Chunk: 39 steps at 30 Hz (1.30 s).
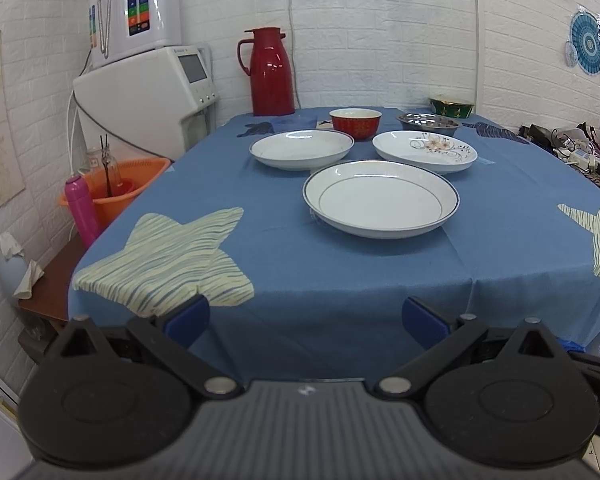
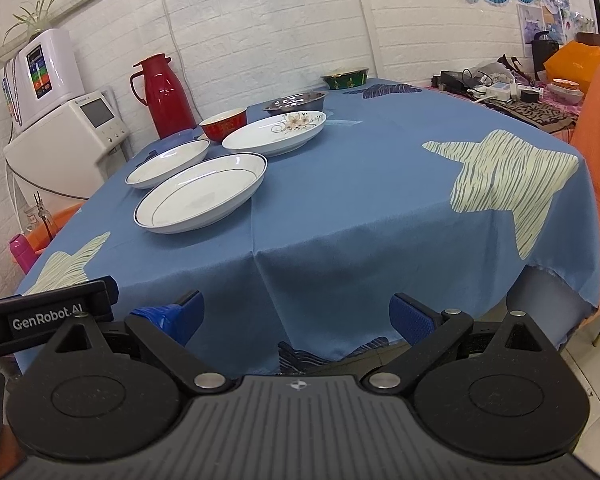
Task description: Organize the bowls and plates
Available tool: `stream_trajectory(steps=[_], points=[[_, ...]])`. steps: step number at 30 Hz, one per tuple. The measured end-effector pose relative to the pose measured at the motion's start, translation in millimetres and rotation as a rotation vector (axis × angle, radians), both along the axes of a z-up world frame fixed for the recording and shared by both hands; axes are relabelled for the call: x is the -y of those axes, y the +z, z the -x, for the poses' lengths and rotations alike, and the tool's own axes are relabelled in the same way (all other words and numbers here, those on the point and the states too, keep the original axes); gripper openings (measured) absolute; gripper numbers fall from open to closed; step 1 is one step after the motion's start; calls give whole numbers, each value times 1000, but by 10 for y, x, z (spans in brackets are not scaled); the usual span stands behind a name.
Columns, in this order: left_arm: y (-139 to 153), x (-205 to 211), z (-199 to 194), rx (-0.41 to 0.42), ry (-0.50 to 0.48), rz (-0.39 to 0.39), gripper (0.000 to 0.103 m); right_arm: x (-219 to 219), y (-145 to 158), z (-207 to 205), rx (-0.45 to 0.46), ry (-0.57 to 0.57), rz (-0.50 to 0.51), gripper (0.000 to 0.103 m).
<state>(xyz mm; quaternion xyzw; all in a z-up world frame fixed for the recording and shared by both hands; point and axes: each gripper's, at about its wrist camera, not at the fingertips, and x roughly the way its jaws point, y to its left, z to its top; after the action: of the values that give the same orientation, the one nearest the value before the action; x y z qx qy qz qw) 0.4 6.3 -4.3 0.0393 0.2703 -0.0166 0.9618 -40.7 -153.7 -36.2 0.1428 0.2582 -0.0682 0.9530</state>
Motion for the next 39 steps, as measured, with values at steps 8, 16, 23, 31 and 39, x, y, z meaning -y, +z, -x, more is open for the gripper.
stream_trajectory(steps=[8,16,23,31,39], points=[[-13,-17,-6,-7,2,2,102,-8,-26,-6,-12,2,-13,87],[-69,-1,-74,-21,-4,-2,102,-13,-59,-23,-19,7,-13,87],[-45,4,-414,-63,-17,-13,102,56,-93,-60,-17,10,3,87],[271,-276,-1140,-98,-43,63,102,249,254,-763,11,83,-10,87],[208,-327,-1949,-186,-54,37,102,171,307,-1929,-97,184,77,87]])
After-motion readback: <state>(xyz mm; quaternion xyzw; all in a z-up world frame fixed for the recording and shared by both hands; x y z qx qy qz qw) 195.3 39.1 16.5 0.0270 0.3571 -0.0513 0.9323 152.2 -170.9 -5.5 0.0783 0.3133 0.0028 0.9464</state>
